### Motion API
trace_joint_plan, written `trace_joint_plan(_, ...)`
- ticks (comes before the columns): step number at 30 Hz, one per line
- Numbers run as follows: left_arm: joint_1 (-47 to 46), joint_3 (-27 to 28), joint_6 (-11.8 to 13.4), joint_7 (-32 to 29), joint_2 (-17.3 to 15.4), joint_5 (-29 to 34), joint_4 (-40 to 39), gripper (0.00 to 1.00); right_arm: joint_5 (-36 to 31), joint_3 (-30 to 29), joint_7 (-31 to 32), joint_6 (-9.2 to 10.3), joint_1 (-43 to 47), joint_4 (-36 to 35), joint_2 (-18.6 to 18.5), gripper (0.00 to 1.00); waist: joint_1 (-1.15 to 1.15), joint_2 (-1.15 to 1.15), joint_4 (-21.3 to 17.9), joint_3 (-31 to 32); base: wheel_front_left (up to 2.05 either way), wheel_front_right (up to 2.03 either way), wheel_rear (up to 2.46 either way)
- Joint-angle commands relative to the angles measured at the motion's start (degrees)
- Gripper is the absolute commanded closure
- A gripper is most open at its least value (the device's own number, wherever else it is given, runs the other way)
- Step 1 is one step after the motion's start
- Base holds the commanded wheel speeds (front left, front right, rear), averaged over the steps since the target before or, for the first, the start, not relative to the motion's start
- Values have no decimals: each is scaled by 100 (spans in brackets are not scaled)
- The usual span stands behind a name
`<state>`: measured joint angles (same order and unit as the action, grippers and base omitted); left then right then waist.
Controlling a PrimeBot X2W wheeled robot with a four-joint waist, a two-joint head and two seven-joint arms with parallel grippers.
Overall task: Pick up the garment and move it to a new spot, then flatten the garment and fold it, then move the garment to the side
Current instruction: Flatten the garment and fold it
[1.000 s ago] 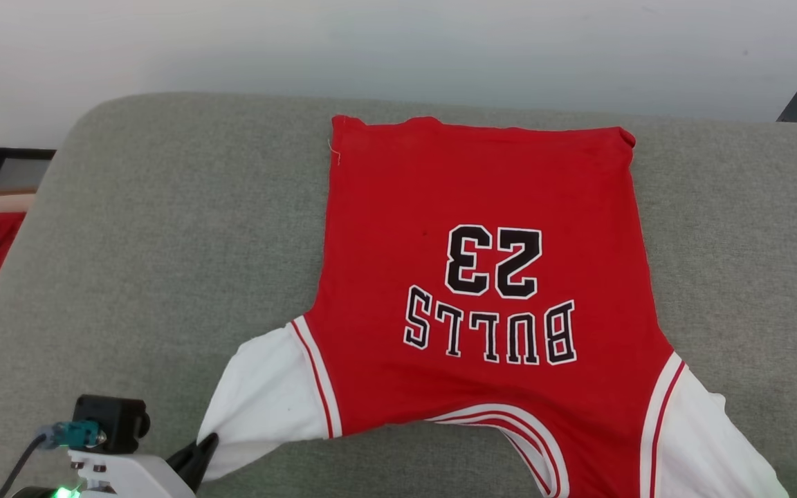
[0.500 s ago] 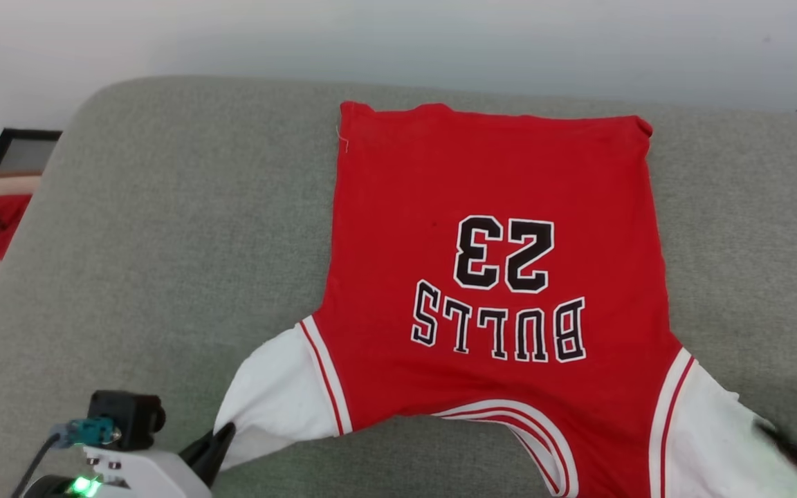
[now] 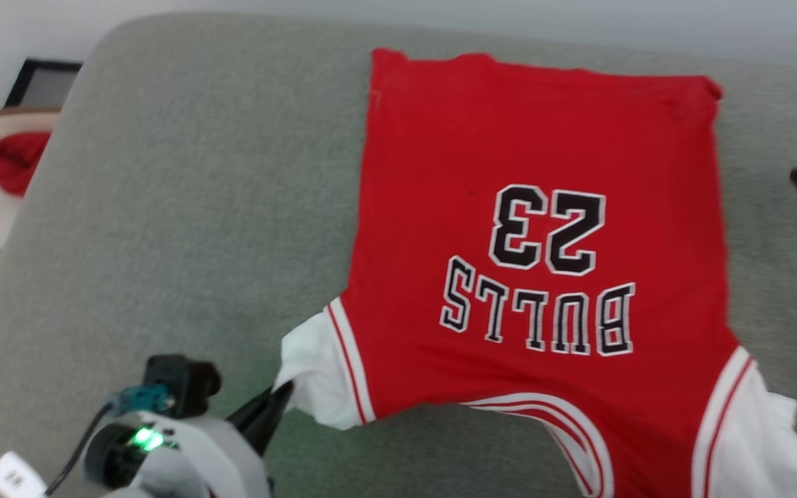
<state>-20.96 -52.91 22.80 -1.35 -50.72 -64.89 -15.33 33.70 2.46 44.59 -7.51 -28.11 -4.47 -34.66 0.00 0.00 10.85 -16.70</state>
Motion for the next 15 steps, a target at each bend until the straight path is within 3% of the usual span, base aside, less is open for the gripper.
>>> trace_joint_plan(1,-107,-21,-71,-12,77,60,47,100,-66,84,-76,5,-217,200,-54,0,0,0,310,-299,0,0,0)
trace_joint_plan(7,-531,-198,-437,-117,545,228,378,100,-232,419,-83,5,-1415,1816,-158,0,0,0,809,-675,0,0,0)
trace_joint_plan(15,-958,-398,-865,-185,1077,365,849,100,-421,572,65,5,-2507,3459,-121,0,0,0,1366,-1085,0,0,0)
